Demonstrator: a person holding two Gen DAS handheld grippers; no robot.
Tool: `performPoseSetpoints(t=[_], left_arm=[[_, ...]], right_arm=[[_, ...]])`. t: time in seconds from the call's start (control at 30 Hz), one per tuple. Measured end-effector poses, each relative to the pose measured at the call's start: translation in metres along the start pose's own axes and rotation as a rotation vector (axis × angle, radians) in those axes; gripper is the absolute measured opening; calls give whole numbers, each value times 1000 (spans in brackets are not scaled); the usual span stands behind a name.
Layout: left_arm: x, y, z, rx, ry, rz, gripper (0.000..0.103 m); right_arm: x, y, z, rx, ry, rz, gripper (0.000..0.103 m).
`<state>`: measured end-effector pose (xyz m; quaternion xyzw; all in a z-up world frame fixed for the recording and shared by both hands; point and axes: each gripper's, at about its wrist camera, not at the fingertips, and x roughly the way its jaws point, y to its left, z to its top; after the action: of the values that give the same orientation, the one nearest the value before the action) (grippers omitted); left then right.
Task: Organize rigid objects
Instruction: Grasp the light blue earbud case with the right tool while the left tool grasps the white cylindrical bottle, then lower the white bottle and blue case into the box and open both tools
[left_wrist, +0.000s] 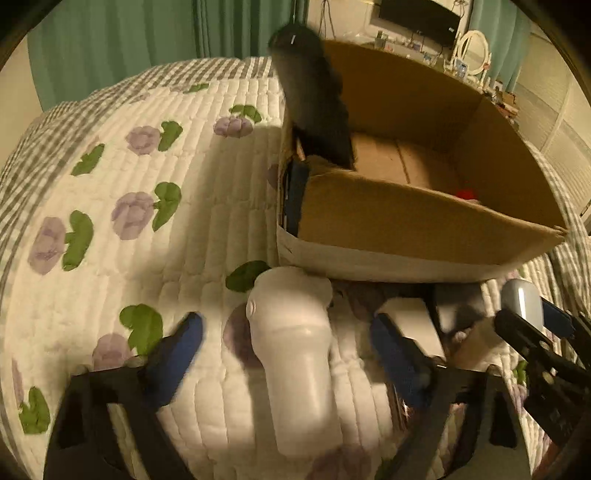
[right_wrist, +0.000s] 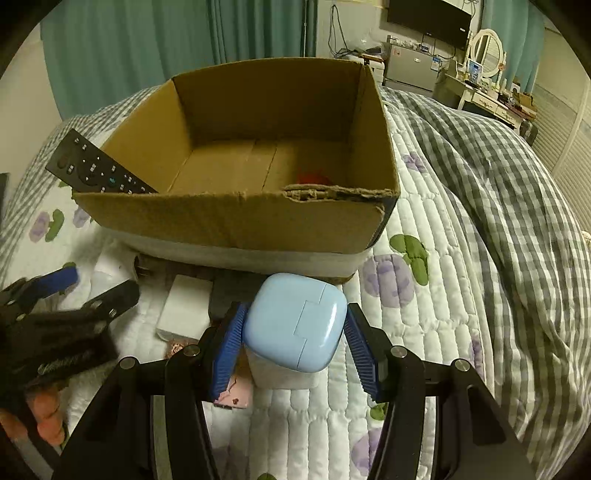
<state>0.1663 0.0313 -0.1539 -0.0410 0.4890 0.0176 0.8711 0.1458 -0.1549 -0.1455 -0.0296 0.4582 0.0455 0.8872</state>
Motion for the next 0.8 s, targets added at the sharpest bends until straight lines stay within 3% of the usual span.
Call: performPoseSetpoints(t=[0.13,0.17,0.47,0.8], left_arm=[[10,-3,-1,27,34,7,49],[9,-4,-3,40,34,3,47],[-22,-7,-15,45,9,-16,46],[-96,-10,-12,67,-96,-39,46]], right_arm=[[3,4,3,1,-1,16,55],[3,6,3,0,-2,18,55],[-12,6,3,-10,-16,5,55],[-65,12,14,-35,-87,-7,55]])
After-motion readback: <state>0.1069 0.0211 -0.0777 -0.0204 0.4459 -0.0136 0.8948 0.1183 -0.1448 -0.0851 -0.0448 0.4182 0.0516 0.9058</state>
